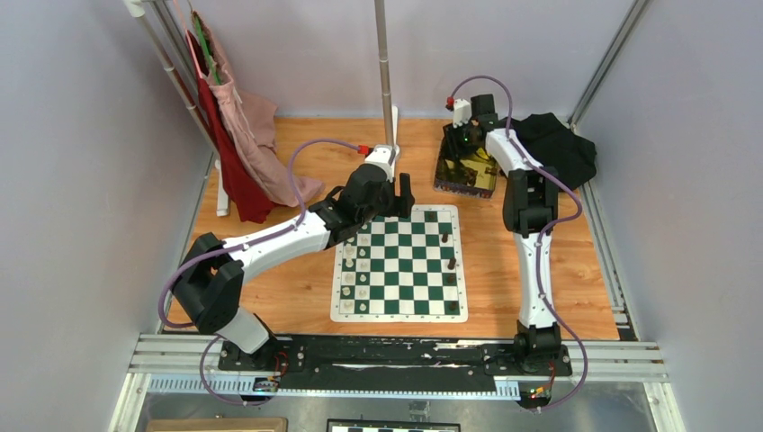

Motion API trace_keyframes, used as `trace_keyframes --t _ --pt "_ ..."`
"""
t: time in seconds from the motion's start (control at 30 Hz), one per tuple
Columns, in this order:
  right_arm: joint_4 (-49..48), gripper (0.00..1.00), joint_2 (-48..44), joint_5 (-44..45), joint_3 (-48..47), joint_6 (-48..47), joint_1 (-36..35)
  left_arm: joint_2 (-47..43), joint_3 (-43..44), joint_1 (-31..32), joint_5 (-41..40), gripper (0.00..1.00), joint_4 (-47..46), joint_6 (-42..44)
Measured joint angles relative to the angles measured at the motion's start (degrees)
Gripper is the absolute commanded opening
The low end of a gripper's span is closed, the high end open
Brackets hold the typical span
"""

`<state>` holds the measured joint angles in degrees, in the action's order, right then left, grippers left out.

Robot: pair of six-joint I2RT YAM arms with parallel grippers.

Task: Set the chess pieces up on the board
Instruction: Pick up the chess piece from the storage box.

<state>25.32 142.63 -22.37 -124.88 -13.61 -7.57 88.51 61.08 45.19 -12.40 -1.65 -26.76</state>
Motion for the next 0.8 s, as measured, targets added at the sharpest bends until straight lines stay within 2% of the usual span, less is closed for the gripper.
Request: trace_keyframes --t 0.13,0.23,0.37,0.8 --pt "0.0 0.38 0.2 -0.8 0.0 -0.4 0.1 0.0 0.0 0.0 0.0 0.8 0.0 0.0" --pt "0.0 0.25 0.2 -1.2 0.0 -0.7 0.1 0.0 0.0 0.0 0.0 0.8 0.0 0.0" --pt "0.2 0.17 0.2 -1.6 0.0 -1.0 0.1 0.0 0.0 0.0 0.2 0.8 0.0 0.0" --pt "-1.3 0.0 -0.5 -1.7 1.8 -0.7 0.2 0.0 0.0 0.0 0.2 0.8 0.0 0.0"
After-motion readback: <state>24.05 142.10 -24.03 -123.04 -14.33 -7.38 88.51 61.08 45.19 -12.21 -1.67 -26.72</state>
